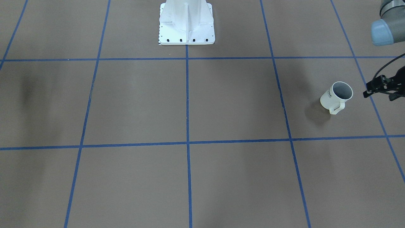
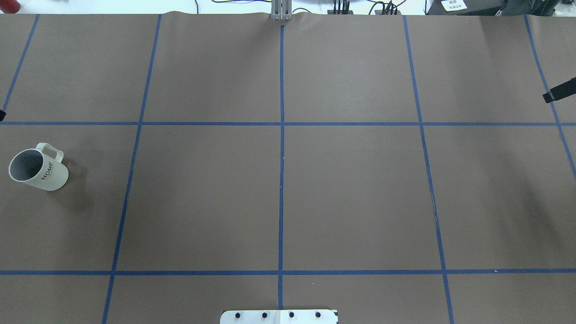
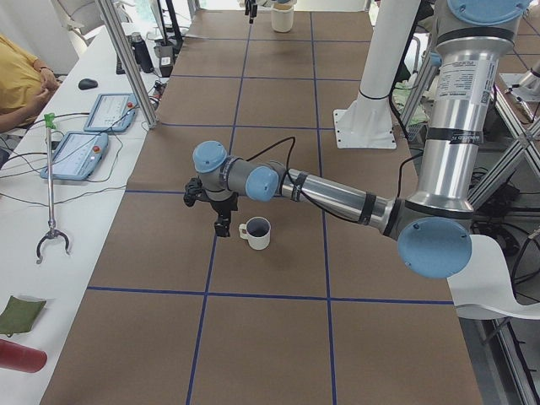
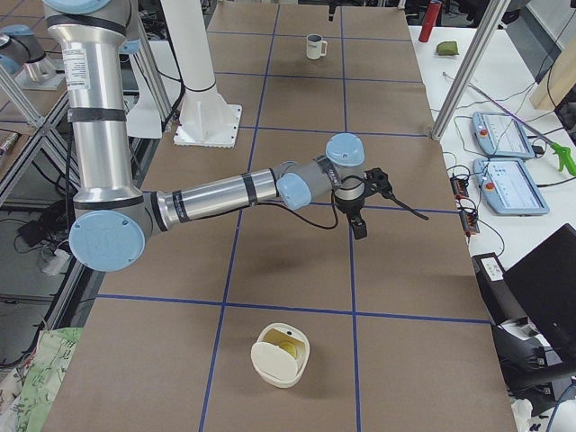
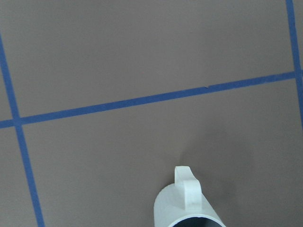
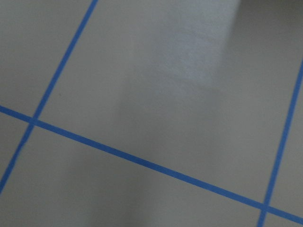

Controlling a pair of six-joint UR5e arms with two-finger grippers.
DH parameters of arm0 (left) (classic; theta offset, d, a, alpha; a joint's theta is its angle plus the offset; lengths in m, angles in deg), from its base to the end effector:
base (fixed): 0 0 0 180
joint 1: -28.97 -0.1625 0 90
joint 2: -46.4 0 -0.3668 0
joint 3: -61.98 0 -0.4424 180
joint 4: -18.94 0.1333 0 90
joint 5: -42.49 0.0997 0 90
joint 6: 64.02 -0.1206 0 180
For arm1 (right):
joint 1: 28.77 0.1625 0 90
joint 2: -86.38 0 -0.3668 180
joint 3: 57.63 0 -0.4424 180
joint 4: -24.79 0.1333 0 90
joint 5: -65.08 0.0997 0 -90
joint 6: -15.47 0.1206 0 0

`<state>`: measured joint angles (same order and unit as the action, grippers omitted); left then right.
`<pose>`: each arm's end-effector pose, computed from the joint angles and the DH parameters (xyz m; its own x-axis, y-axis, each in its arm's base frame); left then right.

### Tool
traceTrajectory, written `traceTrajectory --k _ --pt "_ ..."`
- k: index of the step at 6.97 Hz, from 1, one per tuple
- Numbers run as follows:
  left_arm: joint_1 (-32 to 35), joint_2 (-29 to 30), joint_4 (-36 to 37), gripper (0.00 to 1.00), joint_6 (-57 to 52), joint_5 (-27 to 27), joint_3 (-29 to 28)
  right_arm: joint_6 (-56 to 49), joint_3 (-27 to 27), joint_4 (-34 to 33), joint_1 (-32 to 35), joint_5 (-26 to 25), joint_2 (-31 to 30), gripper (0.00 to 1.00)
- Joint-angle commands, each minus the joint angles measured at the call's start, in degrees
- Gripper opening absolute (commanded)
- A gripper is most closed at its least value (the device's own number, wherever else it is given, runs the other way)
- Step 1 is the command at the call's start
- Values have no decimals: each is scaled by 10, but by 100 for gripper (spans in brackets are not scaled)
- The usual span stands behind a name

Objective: Left arm hands cup to right arm to dump lemon

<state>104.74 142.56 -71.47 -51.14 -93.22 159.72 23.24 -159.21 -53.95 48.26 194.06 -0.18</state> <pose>0.0986 -0.5798 0.4779 0.6705 0.1251 -0.7312 -0.0910 0.9921 0.0863 -0.0742 -0.5783 0.4539 0.7158 -0.3237 0.6187 0.1054 0.9260 0.3624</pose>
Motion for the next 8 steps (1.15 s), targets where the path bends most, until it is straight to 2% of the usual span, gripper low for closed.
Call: traceTrajectory --k 1,2,3,5,6,7,8 --pt "56 3 -1 99 -73 -1 -57 -98 -1 -106 77 33 -15 100" --pt "81 4 -2 99 -117 -1 -91 -107 -4 -111 98 42 -38 100" --pt "97 4 -1 99 -115 -1 -99 -99 -8 -111 98 36 -55 100" --pt "112 14 21 99 -102 -11 -84 -98 -7 -106 97 35 -55 100" --pt "112 52 88 99 -76 -10 -78 -94 -1 -105 97 40 -55 100" --pt "112 47 98 100 -82 -11 -77 -78 2 -106 97 40 -55 100" --pt "112 37 74 100 -83 -12 -78 -29 5 -106 96 50 -44 100"
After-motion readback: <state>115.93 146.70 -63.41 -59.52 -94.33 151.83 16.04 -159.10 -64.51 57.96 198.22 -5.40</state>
